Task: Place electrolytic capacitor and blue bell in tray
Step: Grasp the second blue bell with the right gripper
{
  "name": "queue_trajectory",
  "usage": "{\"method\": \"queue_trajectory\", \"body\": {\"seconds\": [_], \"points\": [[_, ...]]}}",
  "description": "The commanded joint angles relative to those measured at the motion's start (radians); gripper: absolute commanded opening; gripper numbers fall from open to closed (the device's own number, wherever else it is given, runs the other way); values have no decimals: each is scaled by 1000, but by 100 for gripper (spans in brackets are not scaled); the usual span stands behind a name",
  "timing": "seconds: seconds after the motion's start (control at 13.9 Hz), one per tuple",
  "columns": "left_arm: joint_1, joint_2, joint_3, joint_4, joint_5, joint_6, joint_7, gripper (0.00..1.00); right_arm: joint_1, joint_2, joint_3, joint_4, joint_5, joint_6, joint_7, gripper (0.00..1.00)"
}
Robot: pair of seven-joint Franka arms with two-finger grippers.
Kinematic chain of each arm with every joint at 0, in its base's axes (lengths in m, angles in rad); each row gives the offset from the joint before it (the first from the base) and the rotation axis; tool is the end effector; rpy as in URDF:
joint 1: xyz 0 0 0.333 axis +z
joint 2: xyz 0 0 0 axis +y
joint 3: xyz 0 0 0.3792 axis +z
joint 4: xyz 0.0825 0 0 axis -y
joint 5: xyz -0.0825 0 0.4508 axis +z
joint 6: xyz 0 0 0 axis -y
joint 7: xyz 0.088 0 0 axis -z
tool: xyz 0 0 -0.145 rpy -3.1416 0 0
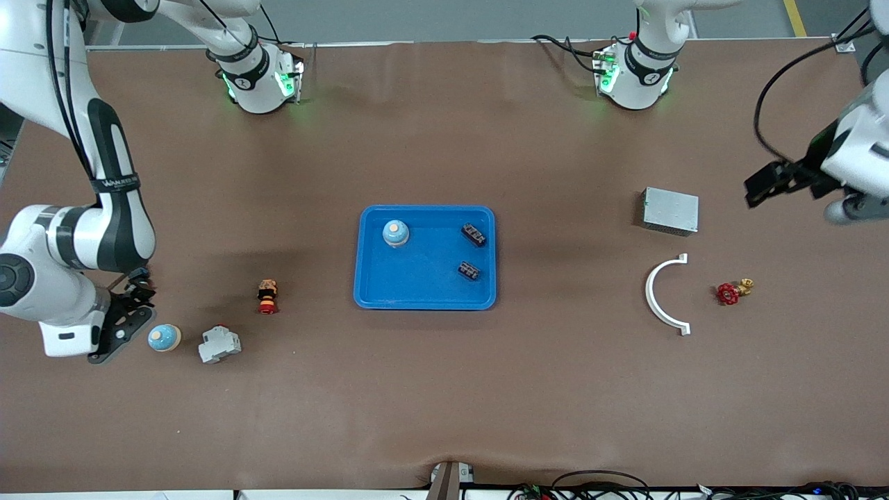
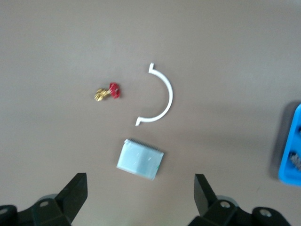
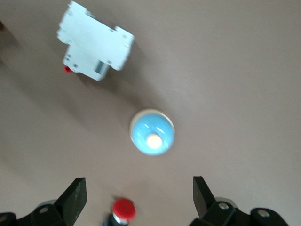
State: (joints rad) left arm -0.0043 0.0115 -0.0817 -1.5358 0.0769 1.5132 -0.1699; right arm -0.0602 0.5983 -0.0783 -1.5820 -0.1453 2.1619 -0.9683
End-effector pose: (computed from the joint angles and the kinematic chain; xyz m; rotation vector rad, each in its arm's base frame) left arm 0.6173 -0.0414 0.6568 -3.0589 -0.1332 0.0369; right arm 0.7767 -0.1110 0.2651 2.6914 1.3421 -0.1526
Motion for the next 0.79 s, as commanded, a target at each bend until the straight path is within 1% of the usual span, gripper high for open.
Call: {"method": "queue_trajectory", "body": {"seconds": [0.0,0.14,0.43,0.72], "points": [[-57,-73,51,-55,-16,-33,49,100,-18,37,20,31,38,24,-55,100],[-56,-88,51,-66,-16,-34,99,100,-29,64,20,43,38,77,-90,100],[-55,-90,43,-64,-14,-19,101,100,-36,103,18,56,36,137,-112,100],[-57,-84,34,-60,-12,-8,101,100,-47,135,20,56,41,148,-110,100]]}}
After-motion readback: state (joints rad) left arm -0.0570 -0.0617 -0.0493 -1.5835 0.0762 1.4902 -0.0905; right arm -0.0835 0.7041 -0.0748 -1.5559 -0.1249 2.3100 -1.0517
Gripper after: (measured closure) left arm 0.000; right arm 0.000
